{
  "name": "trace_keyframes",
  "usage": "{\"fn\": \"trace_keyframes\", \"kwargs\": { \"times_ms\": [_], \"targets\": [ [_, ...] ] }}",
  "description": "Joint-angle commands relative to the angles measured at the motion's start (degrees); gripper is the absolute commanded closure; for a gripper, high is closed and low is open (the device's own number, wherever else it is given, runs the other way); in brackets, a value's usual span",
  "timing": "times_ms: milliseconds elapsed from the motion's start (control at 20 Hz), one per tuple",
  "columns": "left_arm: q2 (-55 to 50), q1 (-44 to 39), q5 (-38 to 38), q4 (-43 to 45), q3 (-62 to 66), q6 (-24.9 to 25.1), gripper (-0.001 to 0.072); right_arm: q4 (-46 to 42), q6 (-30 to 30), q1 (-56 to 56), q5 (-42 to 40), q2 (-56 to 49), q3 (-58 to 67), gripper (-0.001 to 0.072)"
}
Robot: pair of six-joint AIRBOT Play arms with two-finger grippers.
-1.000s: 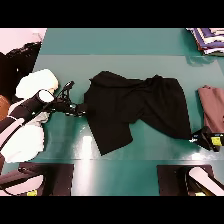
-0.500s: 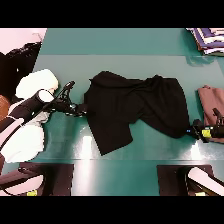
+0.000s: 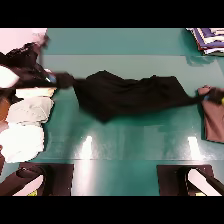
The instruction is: Fold the shirts.
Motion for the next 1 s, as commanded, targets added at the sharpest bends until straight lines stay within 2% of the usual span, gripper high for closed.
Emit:
{"fn": "trace_keyframes", "kwargs": {
  "times_ms": [0,200,350,550,750,950],
  "targets": [
    [5.03,0.04,-2.34,4.26,16.68,-1.4,0.0685,0.31,1.22,3.85,-1.88,3.89,18.8,0.0693],
    [5.66,0.04,-4.72,5.46,37.29,-1.57,0.0685,0.11,1.25,2.71,-2.27,6.75,36.81,0.0693],
    [5.66,0.04,-5.95,5.42,50.12,-5.01,0.0685,-0.31,1.22,-0.98,-1.75,9.07,44.48,0.0694],
    [5.66,0.04,-7.43,5.33,59.3,-8.66,0.0686,-0.31,1.92,-5.79,1.66,8.48,52.65,0.0694],
    [5.16,0.04,-9.84,7.5,55.43,-8.63,0.0686,0.52,4.66,-6.12,3.76,4.87,53.18,0.0694],
    [3.69,0.07,-11.02,19.28,33.53,-9.9,0.0685,1.18,4.72,-0.94,9.66,-2.93,42.77,0.0694]
  ]
}}
